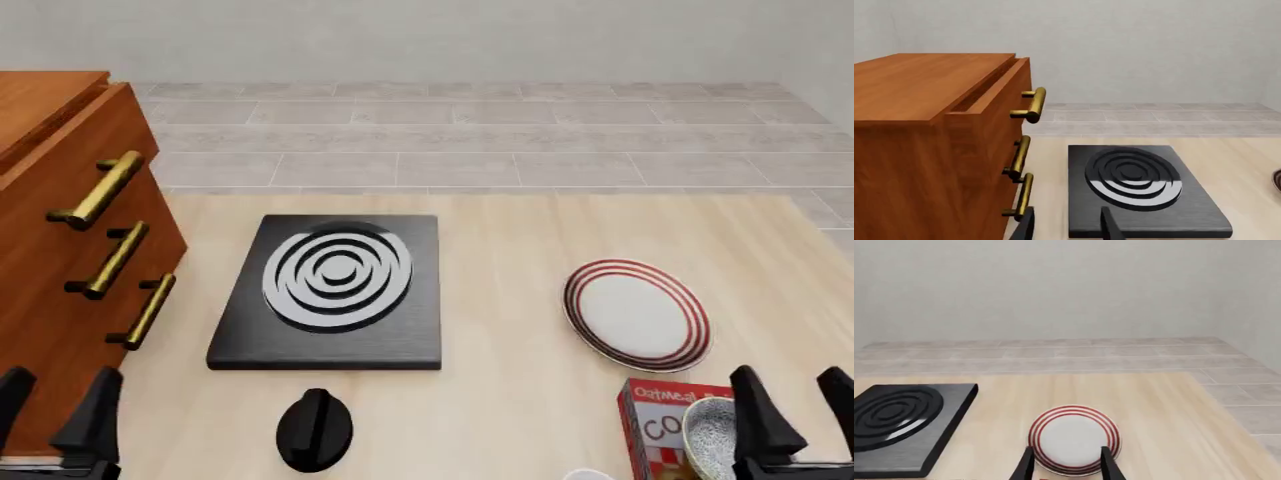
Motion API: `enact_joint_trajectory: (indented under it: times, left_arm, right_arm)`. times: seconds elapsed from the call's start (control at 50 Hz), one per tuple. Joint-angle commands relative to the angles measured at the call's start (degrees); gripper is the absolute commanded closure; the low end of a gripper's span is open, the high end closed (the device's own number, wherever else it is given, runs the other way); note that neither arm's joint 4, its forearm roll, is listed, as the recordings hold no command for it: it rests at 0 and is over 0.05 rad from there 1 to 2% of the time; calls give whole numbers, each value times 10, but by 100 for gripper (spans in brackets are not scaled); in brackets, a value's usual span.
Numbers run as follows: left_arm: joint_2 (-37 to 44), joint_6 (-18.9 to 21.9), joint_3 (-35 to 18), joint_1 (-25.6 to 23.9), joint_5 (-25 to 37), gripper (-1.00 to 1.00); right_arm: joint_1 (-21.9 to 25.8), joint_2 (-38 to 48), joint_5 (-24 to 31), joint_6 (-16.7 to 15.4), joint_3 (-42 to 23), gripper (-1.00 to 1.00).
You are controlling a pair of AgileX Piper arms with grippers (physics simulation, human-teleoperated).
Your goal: Pick the akita bowl on the cookies box and place it on the plate.
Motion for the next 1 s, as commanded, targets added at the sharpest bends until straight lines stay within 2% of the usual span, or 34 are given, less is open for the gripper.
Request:
enact_joint_trajectory:
  times: [0.02, 0.3, 0.32, 0.36, 0.4, 0.42, 0.44, 0.5, 0.52, 0.56, 0.66, 0.7, 0.74, 0.76, 0.78, 0.8, 0.86, 0.92, 0.96, 0.98, 1.0]
  left_arm:
    - [0, 0, 0, 0, 0, -100]
    - [0, 0, 0, 0, 0, -100]
    - [0, 0, 0, 0, 0, -100]
    - [0, 0, 0, 0, 0, -100]
    - [0, 0, 0, 0, 0, -100]
    - [0, 0, 0, 0, 0, -100]
    - [0, 0, 0, 0, 0, -100]
    - [0, 0, 0, 0, 0, -100]
    - [0, 0, 0, 0, 0, -100]
    - [0, 0, 0, 0, 0, -100]
    - [0, 0, 0, 0, 0, -100]
    - [0, 0, 0, 0, 0, -100]
    - [0, 0, 0, 0, 0, -100]
    - [0, 0, 0, 0, 0, -100]
    - [0, 0, 0, 0, 0, -100]
    - [0, 0, 0, 0, 0, -100]
    - [0, 0, 0, 0, 0, -100]
    - [0, 0, 0, 0, 0, -100]
    - [0, 0, 0, 0, 0, -100]
    - [0, 0, 0, 0, 0, -100]
    - [0, 0, 0, 0, 0, -100]
  right_arm:
    - [11, 27, -21, -10, 0, -100]
    - [18, 20, 1, -10, -8, -100]
    - [28, 47, 5, 9, -22, -100]
    - [44, 87, 6, 11, -37, -100]
    - [52, 80, 43, 31, -65, -100]
    - [53, 73, 61, 13, -77, -100]
    - [54, 67, 81, 11, -94, -100]
    - [64, 68, 134, 25, -144, -100]
    - [67, 65, 165, 17, -177, -100]
    - [78, 65, 195, 19, -207, -100]
    - [89, 71, 232, 13, -252, -100]
    - [102, 84, 253, 32, -277, -100]
    - [100, 91, 260, 26, -291, -100]
    - [110, 99, 270, 41, -304, -100]
    - [111, 105, 278, 37, -315, -100]
    - [104, 110, 282, 19, -326, -100]
    - [98, 120, 297, 36, -361, -100]
    - [94, 134, 317, 26, -396, -100]
    - [76, 144, 324, -1, -408, -100]
    - [57, 180, 333, -16, -406, -100]
    - [70, 165, 333, -10, -414, -100]
